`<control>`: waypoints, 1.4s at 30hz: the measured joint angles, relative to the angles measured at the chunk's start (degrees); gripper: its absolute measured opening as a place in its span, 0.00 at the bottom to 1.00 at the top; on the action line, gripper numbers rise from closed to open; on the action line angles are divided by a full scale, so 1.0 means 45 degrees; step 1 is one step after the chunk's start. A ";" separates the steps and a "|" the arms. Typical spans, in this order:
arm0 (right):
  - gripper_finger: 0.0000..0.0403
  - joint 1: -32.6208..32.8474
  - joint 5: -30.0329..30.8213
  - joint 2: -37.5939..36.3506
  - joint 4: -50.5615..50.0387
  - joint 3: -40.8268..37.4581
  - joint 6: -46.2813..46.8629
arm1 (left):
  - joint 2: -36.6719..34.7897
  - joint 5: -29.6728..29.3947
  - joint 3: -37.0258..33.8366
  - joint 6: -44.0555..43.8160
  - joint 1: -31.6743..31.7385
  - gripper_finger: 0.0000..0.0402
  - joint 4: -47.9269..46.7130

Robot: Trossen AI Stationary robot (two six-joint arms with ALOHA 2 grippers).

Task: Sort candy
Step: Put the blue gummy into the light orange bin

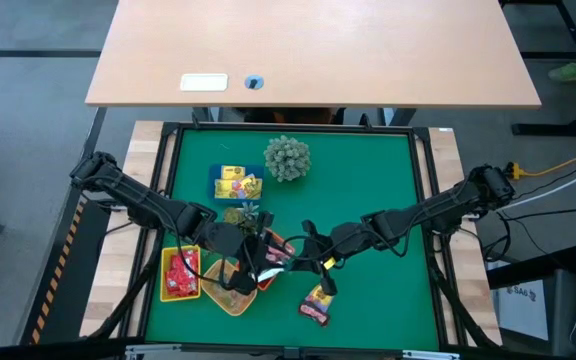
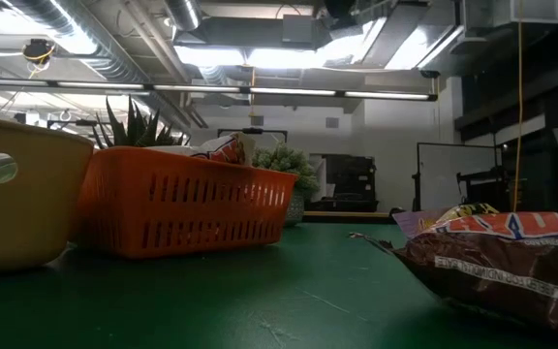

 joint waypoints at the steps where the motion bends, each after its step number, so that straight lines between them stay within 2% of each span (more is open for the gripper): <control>1: 0.01 0.0000 0.0000 0.0000 0.0000 0.0004 0.0000 | -0.0002 0.0003 0.0000 0.0000 0.0000 0.32 -0.0003; 14: 0.01 0.0000 0.0005 0.0000 -0.0015 0.0000 0.0003 | -0.0001 0.0001 0.0000 0.0005 0.0000 0.07 -0.0005; 18: 0.01 0.0000 -0.0005 0.0000 -0.0010 0.0000 0.0000 | 0.0000 0.0000 0.0000 0.0005 -0.0005 0.01 -0.0005; 21: 0.03 0.0000 -0.0010 0.0000 -0.0010 0.0005 0.0005 | 0.0000 0.0000 0.0000 0.0008 -0.0005 0.01 -0.0005; 24: 0.10 0.0000 -0.0023 0.0000 -0.0010 0.0000 0.0001 | -0.0003 -0.0015 0.0000 0.0010 -0.0005 0.00 -0.0005; 31: 0.39 0.0010 -0.0043 0.0000 -0.0051 0.0000 0.0005 | -0.0002 -0.0029 0.0000 -0.0191 -0.0037 0.00 -0.0029; 34: 0.49 0.0015 -0.0043 0.0000 -0.0329 0.0000 0.0005 | -0.0169 -0.0029 0.0000 -0.0506 -0.0180 0.00 -0.0506; 39: 0.58 0.0024 -0.0044 0.0000 -0.1503 0.0005 0.0005 | -0.0544 0.0111 0.0010 -0.1706 -0.0444 0.00 -0.1790; 42: 0.60 0.0024 -0.0044 0.0000 -0.2412 0.0005 0.0005 | -0.0631 0.1043 0.0010 -0.2703 -0.0595 0.00 -0.2830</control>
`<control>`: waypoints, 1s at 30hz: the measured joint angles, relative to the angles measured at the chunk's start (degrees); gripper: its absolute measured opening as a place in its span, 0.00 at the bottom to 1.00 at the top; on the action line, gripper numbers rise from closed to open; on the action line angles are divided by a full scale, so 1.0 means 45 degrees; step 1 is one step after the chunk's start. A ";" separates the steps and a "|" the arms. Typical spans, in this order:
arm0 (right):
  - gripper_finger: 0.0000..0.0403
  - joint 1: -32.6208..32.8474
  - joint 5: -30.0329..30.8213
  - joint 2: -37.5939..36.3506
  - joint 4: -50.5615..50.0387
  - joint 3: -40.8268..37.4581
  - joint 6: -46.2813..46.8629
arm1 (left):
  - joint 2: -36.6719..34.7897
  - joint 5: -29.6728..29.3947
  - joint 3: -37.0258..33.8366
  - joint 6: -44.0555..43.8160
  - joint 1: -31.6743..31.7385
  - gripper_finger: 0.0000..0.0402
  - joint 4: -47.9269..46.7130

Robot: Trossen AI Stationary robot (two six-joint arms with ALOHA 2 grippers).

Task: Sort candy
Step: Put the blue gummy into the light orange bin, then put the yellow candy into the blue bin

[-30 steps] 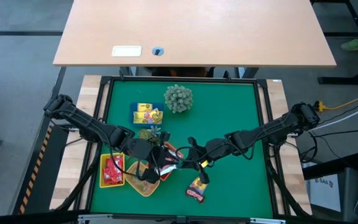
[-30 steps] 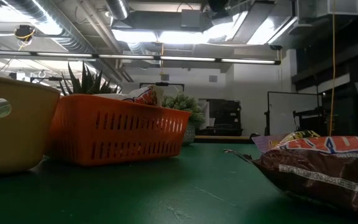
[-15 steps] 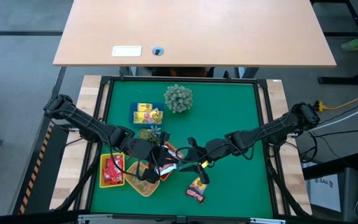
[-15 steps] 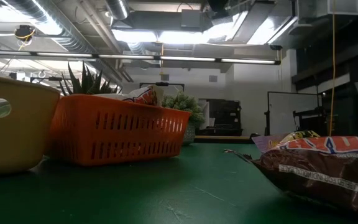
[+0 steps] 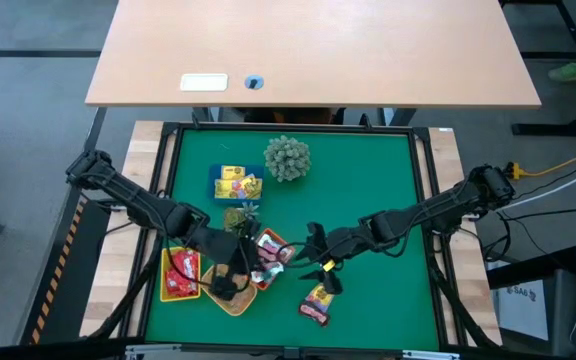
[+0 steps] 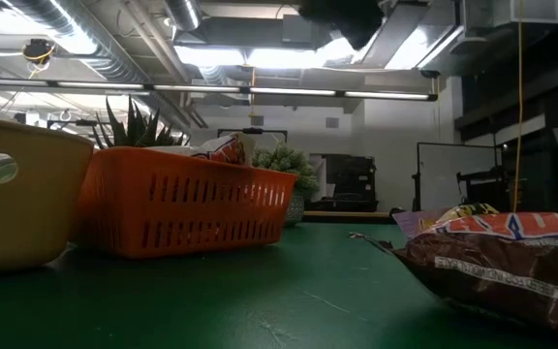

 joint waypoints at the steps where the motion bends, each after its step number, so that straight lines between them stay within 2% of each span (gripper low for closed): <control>1: 0.60 0.0000 0.0000 0.0000 -0.0305 0.0000 0.0001 | 0.0000 0.0466 0.0000 -0.0400 -0.0037 0.00 -0.0336; 5: 0.60 0.0000 0.0000 0.0000 -0.1524 0.0000 0.0001 | 0.0000 0.2582 0.0000 -0.2404 -0.0294 0.00 -0.2287; 8: 0.59 0.0000 0.0000 0.0000 -0.2280 0.0000 0.0000 | 0.0000 0.3240 0.0000 -0.4037 -0.0542 0.00 -0.3798; 15: 0.59 0.0000 0.0000 0.0000 -0.2775 0.0000 0.0000 | 0.0000 0.3252 0.0000 -0.6663 -0.1152 0.00 -0.5536; 21: 0.59 0.0000 0.0000 0.0000 -0.2776 0.0000 0.0005 | 0.0000 0.3240 0.0000 -0.8137 -0.1256 0.01 -0.6523; 24: 0.59 0.0000 0.0000 0.0000 -0.2780 0.0000 0.0003 | 0.0000 0.3188 0.0000 -0.8960 -0.1256 0.05 -0.7075; 30: 0.59 0.0000 -0.0114 0.0000 -0.3140 0.0000 0.0004 | 0.0000 0.2469 0.0000 -0.9095 -0.1256 0.18 -0.7606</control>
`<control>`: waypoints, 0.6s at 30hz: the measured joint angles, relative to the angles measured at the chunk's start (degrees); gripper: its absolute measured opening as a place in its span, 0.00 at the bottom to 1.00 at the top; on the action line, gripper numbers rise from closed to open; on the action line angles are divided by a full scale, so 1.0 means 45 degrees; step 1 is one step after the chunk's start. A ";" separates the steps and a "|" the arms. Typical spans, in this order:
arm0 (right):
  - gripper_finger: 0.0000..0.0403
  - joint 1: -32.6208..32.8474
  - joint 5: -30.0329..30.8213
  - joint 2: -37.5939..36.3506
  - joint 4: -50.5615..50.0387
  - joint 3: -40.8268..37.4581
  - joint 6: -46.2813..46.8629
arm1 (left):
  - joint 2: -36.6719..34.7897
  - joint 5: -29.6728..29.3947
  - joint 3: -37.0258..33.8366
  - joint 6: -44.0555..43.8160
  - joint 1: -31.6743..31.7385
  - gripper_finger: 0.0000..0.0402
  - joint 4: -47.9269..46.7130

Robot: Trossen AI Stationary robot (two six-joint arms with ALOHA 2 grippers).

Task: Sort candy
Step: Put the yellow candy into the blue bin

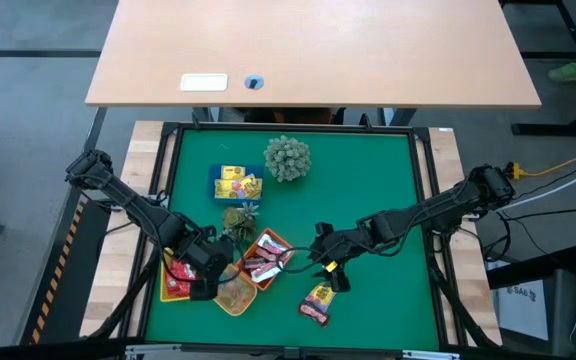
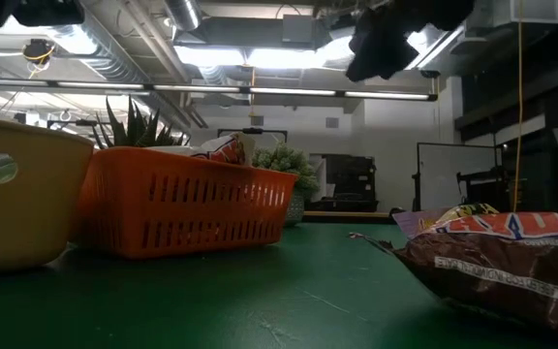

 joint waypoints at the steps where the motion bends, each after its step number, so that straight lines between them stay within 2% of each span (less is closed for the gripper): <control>1: 0.59 0.0000 -0.0126 0.0000 -0.0123 0.0000 -0.0004 | 0.0000 -0.0031 0.0000 0.0001 0.0000 0.21 0.0000; 8: 0.59 0.0039 -0.1226 0.0267 -0.0777 -0.0019 0.0006 | 0.0005 -0.0338 0.0000 -0.0010 0.0000 0.31 0.0112; 14: 0.59 0.0212 -0.1424 0.1088 -0.0996 -0.0039 0.0001 | 0.0010 -0.0436 -0.0005 0.0005 0.0000 0.32 0.0324; 18: 0.59 0.0262 -0.2265 0.1675 -0.1039 -0.0044 0.0001 | 0.0010 -0.0671 -0.0005 0.0015 0.0000 0.32 0.0478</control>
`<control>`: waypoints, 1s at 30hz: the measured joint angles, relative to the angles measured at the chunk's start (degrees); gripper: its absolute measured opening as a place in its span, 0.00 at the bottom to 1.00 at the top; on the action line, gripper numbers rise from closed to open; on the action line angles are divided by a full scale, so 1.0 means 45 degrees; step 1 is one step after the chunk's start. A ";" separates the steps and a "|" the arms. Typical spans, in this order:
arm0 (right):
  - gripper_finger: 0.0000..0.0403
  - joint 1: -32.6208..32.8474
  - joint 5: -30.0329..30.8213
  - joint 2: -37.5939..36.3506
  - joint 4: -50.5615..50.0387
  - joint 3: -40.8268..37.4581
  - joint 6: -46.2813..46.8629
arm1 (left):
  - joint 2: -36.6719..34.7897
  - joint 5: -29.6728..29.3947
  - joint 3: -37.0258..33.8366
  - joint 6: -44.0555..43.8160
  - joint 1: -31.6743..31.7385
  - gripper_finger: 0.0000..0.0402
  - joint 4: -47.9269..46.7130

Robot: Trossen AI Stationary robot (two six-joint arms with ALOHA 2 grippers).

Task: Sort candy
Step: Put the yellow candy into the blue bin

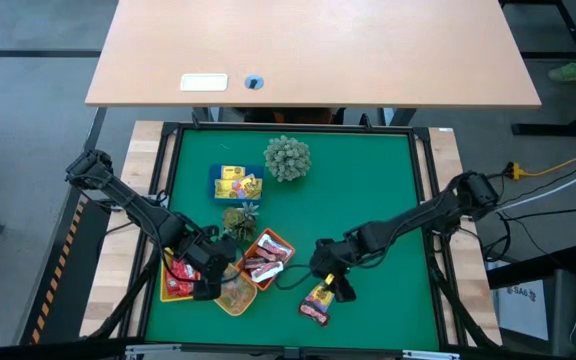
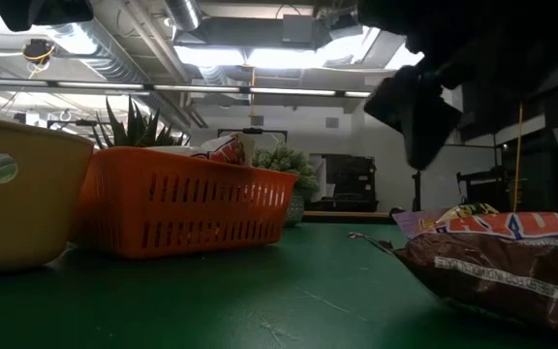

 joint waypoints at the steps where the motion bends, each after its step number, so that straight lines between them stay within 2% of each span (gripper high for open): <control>1: 0.59 0.0000 -0.0196 0.0116 -0.0029 -0.0010 0.0000 | 0.0000 -0.0005 0.0000 0.0003 0.0000 0.32 0.0039; 9: 0.59 -0.0005 -0.0399 0.0510 -0.0078 -0.0010 -0.0587 | 0.0000 -0.0010 -0.0005 0.0005 0.0000 0.32 0.0145; 20: 0.58 0.0005 -0.0399 0.1990 -0.0061 -0.0010 -0.1083 | 0.0000 -0.0065 -0.0005 0.0010 0.0000 0.32 0.0156; 24: 0.49 -0.0010 -0.0394 0.2045 -0.0068 -0.0005 -0.1321 | 0.0000 -0.0408 -0.0005 0.0015 0.0000 0.32 0.0156; 30: 0.24 -0.0019 -0.0417 0.2050 -0.0058 -0.0005 -0.1321 | 0.0000 -0.0719 -0.0005 0.0015 0.0000 0.32 0.0152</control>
